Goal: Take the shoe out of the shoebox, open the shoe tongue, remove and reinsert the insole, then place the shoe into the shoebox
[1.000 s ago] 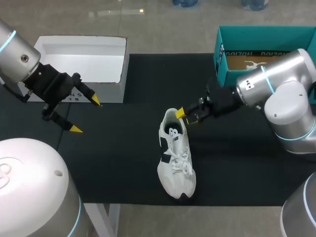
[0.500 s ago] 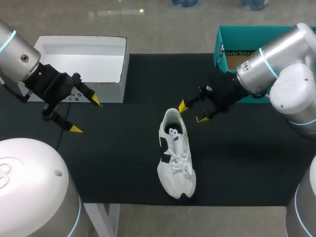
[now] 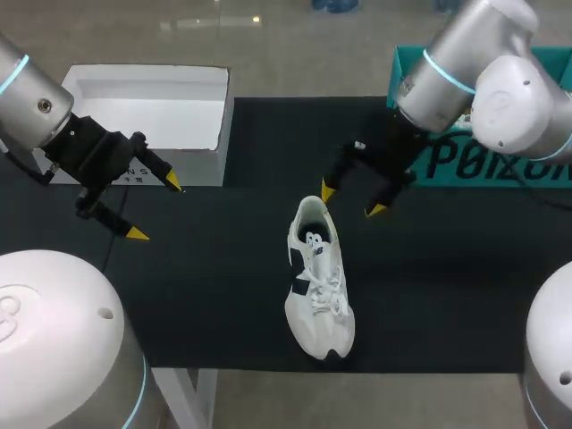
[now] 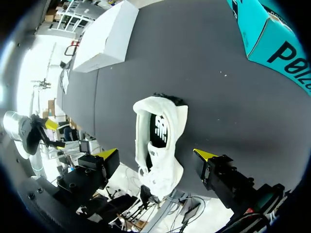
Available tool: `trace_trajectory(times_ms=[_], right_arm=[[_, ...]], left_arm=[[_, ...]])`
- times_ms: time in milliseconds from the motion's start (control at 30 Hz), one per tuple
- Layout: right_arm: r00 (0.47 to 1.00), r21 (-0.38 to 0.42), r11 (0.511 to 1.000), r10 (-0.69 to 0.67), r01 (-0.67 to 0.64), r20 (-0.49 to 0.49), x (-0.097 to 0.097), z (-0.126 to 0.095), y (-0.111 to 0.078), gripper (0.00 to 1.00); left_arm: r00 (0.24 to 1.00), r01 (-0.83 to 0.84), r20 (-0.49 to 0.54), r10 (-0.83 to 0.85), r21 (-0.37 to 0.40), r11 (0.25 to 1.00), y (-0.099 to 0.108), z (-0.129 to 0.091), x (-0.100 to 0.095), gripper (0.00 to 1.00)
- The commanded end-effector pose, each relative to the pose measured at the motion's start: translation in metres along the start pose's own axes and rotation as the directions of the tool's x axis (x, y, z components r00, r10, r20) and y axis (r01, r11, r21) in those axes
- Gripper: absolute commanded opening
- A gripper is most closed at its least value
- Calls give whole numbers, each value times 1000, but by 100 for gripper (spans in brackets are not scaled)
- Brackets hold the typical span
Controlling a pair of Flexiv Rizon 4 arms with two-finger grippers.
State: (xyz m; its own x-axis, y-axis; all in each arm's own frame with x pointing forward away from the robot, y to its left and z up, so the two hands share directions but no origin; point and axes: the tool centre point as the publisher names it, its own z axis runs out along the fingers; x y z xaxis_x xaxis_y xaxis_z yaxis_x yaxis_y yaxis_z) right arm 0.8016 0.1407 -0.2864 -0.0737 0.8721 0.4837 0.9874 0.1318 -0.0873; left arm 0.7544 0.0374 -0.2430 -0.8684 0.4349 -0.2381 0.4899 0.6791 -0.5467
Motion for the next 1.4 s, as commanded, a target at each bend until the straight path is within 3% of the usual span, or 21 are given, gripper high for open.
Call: trace_trajectory(times_ms=[33, 100, 133, 167, 233, 433, 833, 1100, 1400], right_arm=[[974, 15, 999, 31, -35, 225, 11, 1, 3, 100], [966, 1, 998, 55, -57, 252, 14, 6, 2, 100], [961, 0, 998, 68, -70, 269, 16, 9, 2, 89], [954, 3, 995, 92, -96, 284, 17, 12, 2, 35], [951, 5, 994, 99, -105, 292, 20, 19, 3, 0], [942, 15, 989, 133, -145, 307, 23, 36, 9, 0], [926, -70, 982, 186, -173, 329, 12, 64, 12, 0], [928, -90, 984, 178, -157, 327, 5, 83, 12, 0], [929, -91, 989, 137, -112, 343, -2, 97, 26, 0]], left_arm=[[1000, 0, -3, 0, -3, 1000, 0, 0, 0, 100], [1000, 0, -3, 0, -3, 1000, 0, 0, 0, 100], [1000, 0, -3, 0, -3, 1000, 0, 0, 0, 100], [1000, 0, -3, 0, -3, 1000, 0, 0, 0, 100], [1000, 0, -3, 0, -3, 1000, 0, 0, 0, 100], [1000, 0, -3, 0, -3, 1000, 0, 0, 0, 100], [1000, 0, -3, 0, -3, 1000, 0, 0, 0, 100], [1000, 0, -3, 0, -3, 1000, 0, 0, 0, 100], [1000, 0, -3, 0, -3, 1000, 0, 0, 0, 100]])
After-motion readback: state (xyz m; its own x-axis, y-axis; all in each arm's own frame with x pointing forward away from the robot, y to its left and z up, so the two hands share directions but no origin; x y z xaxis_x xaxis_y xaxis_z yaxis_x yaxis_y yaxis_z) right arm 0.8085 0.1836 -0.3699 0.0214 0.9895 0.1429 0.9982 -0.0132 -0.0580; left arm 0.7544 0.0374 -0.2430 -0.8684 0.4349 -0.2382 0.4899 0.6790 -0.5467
